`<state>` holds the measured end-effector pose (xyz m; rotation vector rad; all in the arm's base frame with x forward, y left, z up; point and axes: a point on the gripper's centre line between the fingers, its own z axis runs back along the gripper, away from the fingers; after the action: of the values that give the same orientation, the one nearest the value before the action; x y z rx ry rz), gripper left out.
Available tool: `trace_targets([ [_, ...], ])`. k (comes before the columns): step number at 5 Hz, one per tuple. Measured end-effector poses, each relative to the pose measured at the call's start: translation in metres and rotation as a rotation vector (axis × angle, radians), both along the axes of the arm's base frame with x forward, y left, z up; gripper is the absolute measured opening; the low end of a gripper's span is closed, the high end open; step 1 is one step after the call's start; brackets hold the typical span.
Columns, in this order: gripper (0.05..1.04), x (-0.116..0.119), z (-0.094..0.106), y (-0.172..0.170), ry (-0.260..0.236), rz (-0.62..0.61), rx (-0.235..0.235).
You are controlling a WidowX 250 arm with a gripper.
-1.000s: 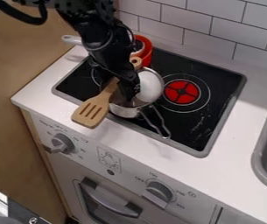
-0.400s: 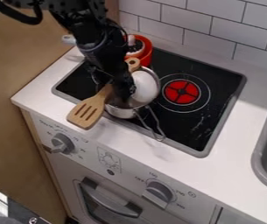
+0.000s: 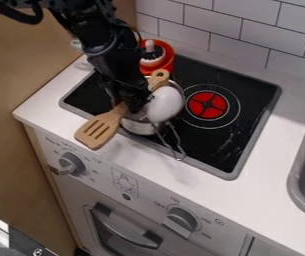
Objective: Move the wooden spatula to the right side of the stove
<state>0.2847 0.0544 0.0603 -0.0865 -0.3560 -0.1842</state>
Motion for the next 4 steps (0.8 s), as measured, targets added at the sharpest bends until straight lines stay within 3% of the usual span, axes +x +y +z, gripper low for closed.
trace_targets([
  [2, 0.282, 0.0, 0.01, -0.001, 0.036, 0.021, 0.008],
  [4, 0.282, 0.004, 0.036, -0.024, 0.082, 0.119, 0.03],
])
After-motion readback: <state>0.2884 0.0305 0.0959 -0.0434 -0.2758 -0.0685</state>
